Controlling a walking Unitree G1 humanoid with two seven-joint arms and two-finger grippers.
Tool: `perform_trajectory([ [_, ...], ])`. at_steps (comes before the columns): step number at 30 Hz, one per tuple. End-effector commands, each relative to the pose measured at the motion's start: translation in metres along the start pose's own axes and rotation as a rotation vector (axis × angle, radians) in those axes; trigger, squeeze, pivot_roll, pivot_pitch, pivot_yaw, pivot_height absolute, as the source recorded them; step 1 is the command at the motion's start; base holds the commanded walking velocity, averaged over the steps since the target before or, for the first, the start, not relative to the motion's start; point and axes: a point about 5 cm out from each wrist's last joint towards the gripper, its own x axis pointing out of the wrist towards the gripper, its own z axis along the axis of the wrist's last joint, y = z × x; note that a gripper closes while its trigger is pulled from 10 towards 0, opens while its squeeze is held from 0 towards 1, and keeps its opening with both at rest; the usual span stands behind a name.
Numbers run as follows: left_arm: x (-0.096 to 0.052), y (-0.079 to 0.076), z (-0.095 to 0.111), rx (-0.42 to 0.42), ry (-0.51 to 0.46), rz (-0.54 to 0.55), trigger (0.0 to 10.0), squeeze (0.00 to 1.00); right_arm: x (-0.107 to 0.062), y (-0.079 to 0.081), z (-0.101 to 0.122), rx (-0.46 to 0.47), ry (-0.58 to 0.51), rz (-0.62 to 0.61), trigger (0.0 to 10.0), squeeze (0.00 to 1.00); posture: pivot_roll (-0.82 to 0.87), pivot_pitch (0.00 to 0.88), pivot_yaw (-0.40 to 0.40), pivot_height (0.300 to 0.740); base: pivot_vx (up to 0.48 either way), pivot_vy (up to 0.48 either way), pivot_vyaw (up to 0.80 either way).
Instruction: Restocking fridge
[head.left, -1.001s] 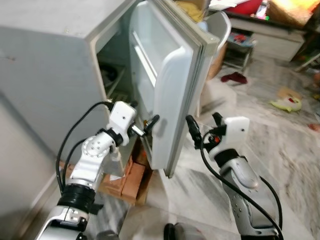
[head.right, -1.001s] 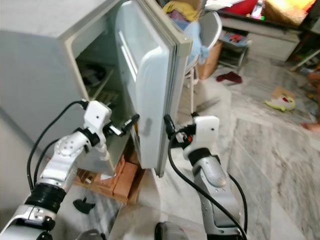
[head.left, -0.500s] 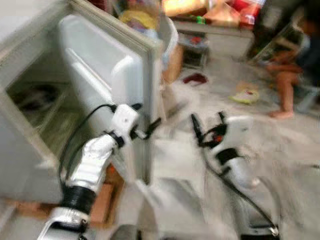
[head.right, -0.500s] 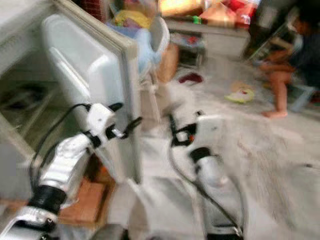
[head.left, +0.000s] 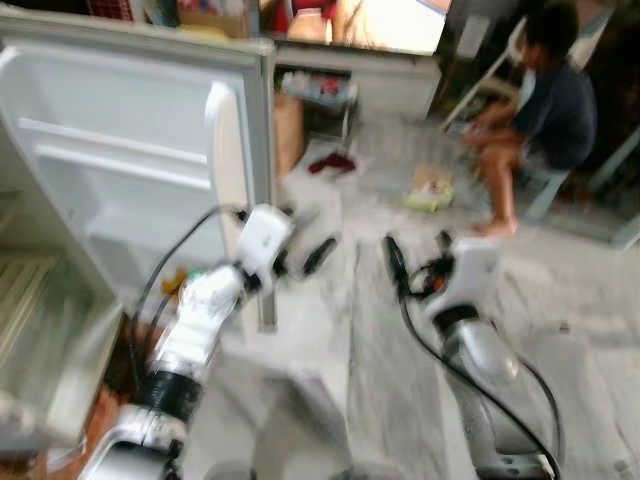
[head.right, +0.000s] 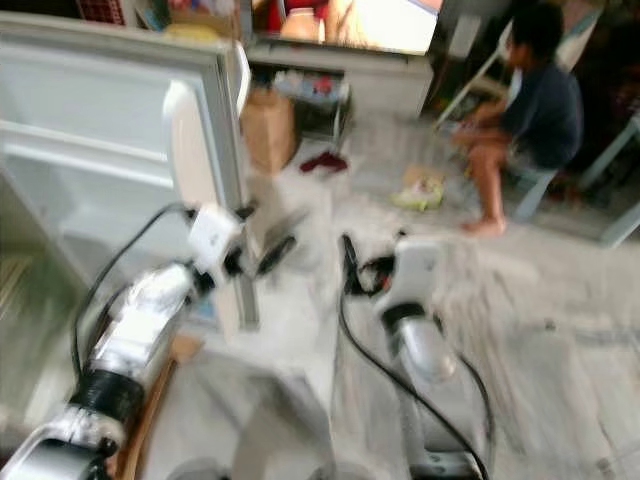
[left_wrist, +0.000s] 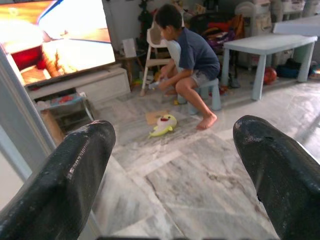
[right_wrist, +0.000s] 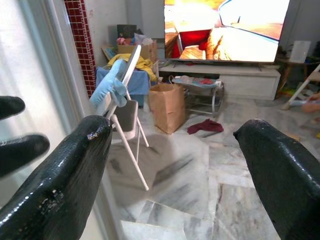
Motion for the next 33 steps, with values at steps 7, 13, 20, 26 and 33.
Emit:
perform_trajectory([
  [7,0.0,-0.002,0.001,-0.021,-0.008,-0.004,10.0,0.0,0.002,-0.011,-0.001,-0.031,-0.006,-0.054,10.0,0.0,-0.05,0.0,-0.047,0.74,0.334,-0.182,0.0],
  [13,-0.042,0.036,-0.017,-0.022,0.104,0.261,10.0,0.0,0.008,-0.02,-0.001,-0.063,-0.008,-0.119,10.0,0.0,-0.02,0.0,-0.026,0.74,0.0,0.0,-0.8],
  [20,-0.06,0.051,0.004,0.038,0.053,0.429,10.0,0.0,0.01,-0.035,0.007,-0.099,-0.034,-0.177,10.0,0.0,-0.01,0.037,-0.019,0.74,0.0,0.0,-0.8],
  [26,-0.066,0.048,0.003,0.016,0.04,0.458,10.0,0.0,0.007,-0.036,0.002,-0.097,-0.015,-0.198,10.0,0.0,-0.02,0.039,-0.031,0.74,0.0,0.0,-0.8],
  [33,-0.059,0.03,0.001,-0.048,0.023,0.39,10.0,0.0,0.006,-0.032,-0.004,-0.083,0.0,-0.22,10.0,0.0,-0.03,0.028,-0.035,0.74,0.258,0.0,-0.8],
])
